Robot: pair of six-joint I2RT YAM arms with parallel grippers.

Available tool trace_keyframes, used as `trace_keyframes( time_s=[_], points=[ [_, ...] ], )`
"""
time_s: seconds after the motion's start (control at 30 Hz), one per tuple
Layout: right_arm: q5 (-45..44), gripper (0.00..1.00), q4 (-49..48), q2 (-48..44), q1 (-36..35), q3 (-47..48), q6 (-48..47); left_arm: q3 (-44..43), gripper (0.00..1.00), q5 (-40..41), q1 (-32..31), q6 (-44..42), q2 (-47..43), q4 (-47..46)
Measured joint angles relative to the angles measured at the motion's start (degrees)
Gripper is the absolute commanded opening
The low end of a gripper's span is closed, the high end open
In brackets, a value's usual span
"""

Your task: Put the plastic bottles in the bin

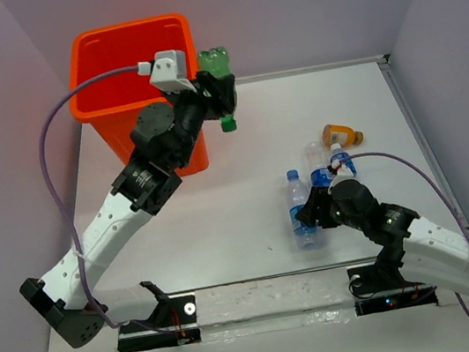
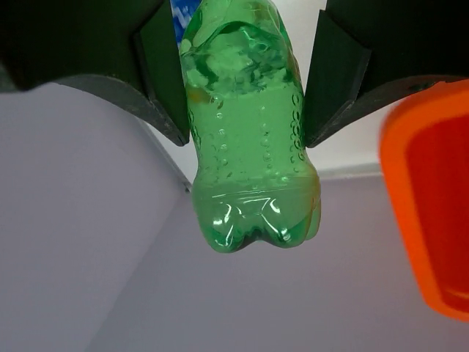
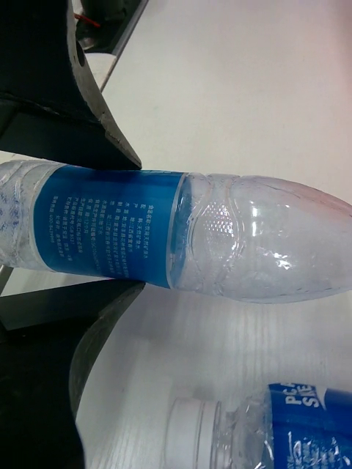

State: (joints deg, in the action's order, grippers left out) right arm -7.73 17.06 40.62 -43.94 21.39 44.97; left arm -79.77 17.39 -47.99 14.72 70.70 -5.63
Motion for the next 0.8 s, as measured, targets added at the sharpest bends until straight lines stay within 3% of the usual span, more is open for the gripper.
trace_keyframes(
  time_s=[0.1, 0.27, 0.37, 0.4, 0.43, 0.6, 0.8],
  points=[
    [1.20, 0.54, 0.04, -1.25, -0.02, 1.40, -0.70, -5.25, 0.43, 2.21, 3.98, -1.36, 0.37, 0.44],
    [2.49, 0.54, 0.09, -2.69, -0.02, 3.98, -2.10, -15.72, 0.44, 3.78, 17.77, -2.05, 3.91, 2.64],
    [2.95, 0.54, 0.13, -3.10, 0.00, 6.01, -3.21, -23.71, 0.67, 3.91, 26.45, -2.16, 9.33, 4.11],
    [3.10, 0.54, 0.13, -2.99, -0.02, 6.93, -3.76, -26.25, 0.87, 3.63, 28.52, -2.21, 11.10, 5.05],
    [3.26, 0.54, 0.09, -2.75, -0.02, 8.11, -4.35, -29.22, 0.99, 2.97, 30.40, -2.01, 13.77, 6.12],
    [4.50, 0.54, -0.33, 0.68, -0.02, 15.98, -7.63, -35.87, 0.99, -0.85, 34.60, -0.44, 20.44, 11.76],
    [5.81, 0.54, -3.50, 6.88, -0.02, 27.19, -11.98, -32.61, 0.99, -7.28, 34.47, 1.88, 17.46, 15.61]
  ],
)
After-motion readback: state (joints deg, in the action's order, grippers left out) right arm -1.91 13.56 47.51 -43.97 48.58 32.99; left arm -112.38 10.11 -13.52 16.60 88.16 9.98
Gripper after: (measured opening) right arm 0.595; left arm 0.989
